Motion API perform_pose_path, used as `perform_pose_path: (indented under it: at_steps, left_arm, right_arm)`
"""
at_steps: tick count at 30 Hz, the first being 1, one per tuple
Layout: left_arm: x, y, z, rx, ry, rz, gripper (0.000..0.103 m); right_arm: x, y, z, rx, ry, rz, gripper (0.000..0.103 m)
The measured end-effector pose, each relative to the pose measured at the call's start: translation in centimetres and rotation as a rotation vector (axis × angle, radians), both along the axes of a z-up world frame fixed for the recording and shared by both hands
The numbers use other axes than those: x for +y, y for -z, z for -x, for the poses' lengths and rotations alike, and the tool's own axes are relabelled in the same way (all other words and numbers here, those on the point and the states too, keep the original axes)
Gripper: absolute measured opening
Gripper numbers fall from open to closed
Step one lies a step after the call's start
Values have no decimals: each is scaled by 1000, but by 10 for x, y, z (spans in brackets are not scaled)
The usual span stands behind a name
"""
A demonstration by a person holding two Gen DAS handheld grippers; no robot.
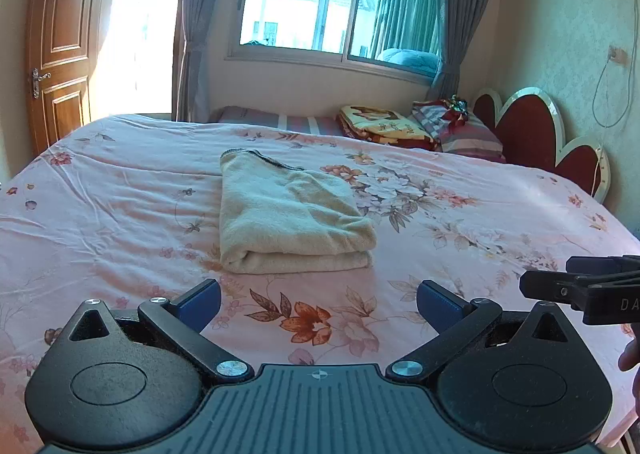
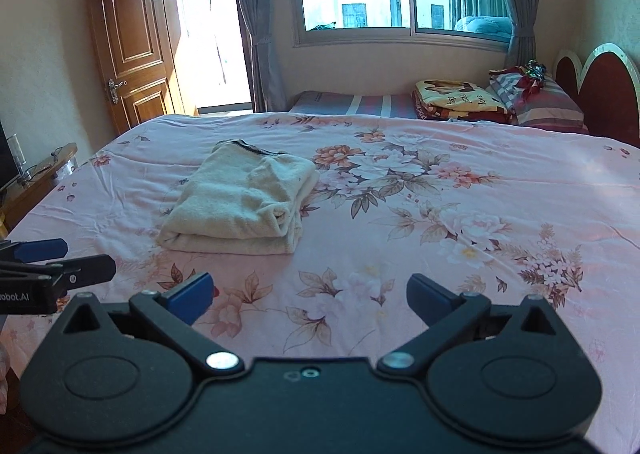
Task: Fold small clothes
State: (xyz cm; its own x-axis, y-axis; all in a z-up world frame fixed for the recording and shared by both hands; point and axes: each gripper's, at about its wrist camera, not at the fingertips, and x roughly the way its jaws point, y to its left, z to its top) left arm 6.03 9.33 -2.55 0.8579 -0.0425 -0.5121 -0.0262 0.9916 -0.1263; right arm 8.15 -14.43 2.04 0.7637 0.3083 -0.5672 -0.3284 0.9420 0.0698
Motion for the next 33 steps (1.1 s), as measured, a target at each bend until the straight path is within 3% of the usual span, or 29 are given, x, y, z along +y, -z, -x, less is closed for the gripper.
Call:
perform_pose_path:
  at_steps: [8, 19, 33]
  left_arm:
    - [-1, -12, 48, -26, -4, -3, 103]
    - [-1, -19, 45, -57, 15, -11, 103]
    - [-5, -20, 48, -65, 11, -16, 103]
  right_arm:
    - [6, -6, 47, -24, 8, -17, 102]
    - [9, -23, 51, -91, 33, -15, 102]
    - [8, -21, 51, -92, 26, -11, 102]
